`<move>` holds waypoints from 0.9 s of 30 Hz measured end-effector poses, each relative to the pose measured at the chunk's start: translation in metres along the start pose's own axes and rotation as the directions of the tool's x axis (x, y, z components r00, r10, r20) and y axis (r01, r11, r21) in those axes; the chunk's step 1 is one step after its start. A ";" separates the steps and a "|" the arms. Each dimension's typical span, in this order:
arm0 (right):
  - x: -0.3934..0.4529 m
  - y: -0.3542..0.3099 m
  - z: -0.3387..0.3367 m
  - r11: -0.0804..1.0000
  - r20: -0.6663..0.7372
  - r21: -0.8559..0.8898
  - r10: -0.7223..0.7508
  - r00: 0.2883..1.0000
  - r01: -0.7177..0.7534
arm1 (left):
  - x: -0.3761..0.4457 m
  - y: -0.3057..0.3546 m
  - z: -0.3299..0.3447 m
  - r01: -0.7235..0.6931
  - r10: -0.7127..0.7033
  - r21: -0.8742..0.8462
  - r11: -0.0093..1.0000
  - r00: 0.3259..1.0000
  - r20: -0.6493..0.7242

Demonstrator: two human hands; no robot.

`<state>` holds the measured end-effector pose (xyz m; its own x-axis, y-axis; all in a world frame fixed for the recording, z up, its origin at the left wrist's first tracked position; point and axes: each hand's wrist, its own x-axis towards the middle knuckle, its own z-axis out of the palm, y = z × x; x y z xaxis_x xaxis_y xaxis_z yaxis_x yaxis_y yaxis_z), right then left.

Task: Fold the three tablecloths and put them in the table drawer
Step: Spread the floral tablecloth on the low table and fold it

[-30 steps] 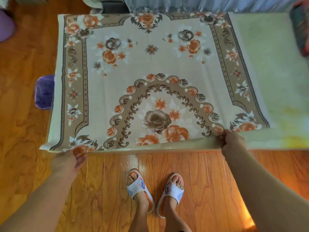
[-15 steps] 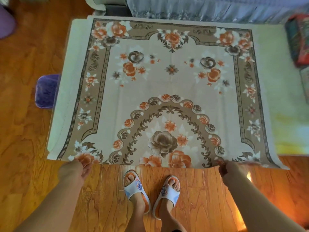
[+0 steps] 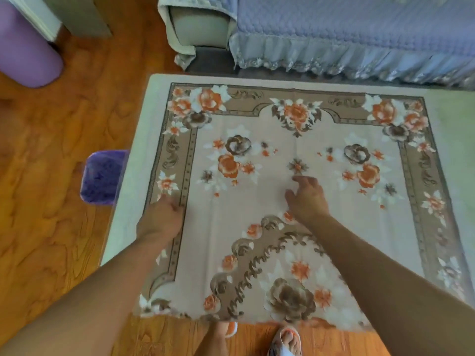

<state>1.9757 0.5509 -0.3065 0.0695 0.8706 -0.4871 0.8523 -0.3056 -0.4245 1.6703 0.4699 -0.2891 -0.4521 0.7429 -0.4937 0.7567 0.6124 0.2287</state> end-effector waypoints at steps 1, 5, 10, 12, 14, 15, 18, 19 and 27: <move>0.021 -0.022 0.005 0.991 0.008 -0.095 -0.089 0.996 0.089 | 0.030 0.004 -0.002 -0.104 0.107 0.037 0.994 0.992 -0.072; 0.101 -0.088 0.038 0.912 0.047 -0.296 -0.283 0.958 0.284 | 0.138 0.004 -0.003 -0.358 0.412 0.287 0.889 0.897 -0.157; 0.170 -0.139 0.075 0.868 -0.018 -0.383 -0.350 0.937 0.317 | 0.196 -0.021 0.010 -0.440 0.513 0.436 0.785 0.856 -0.058; 0.183 -0.145 0.084 0.855 -0.031 -0.427 -0.338 0.941 0.293 | 0.199 -0.026 0.015 -0.457 0.534 0.404 0.792 0.840 -0.097; 0.188 -0.144 0.092 0.827 -0.053 -0.499 -0.330 0.943 0.261 | 0.202 -0.027 0.016 -0.464 0.538 0.385 0.798 0.836 -0.106; 0.188 -0.144 0.093 0.815 -0.064 -0.522 -0.330 0.942 0.251 | 0.203 -0.028 0.017 -0.460 0.535 0.388 0.799 0.838 -0.106; 0.187 -0.146 0.094 0.807 -0.072 -0.545 -0.316 0.946 0.228 | 0.204 -0.027 0.015 -0.455 0.524 0.395 0.798 0.848 -0.082; 0.186 -0.147 0.095 0.805 -0.068 -0.551 -0.308 0.949 0.222 | 0.204 -0.028 0.015 -0.450 0.515 0.399 0.799 0.854 -0.070; 0.196 -0.203 0.110 0.818 0.018 -0.497 -0.325 0.945 0.291 | 0.204 -0.025 0.010 -0.473 0.520 0.340 0.813 0.852 -0.058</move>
<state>1.7595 0.7409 -0.3993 -0.2207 0.9156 -0.3361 0.9747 0.1949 -0.1090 1.5637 0.6035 -0.4036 -0.0190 0.9672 -0.2534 0.9895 0.0546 0.1342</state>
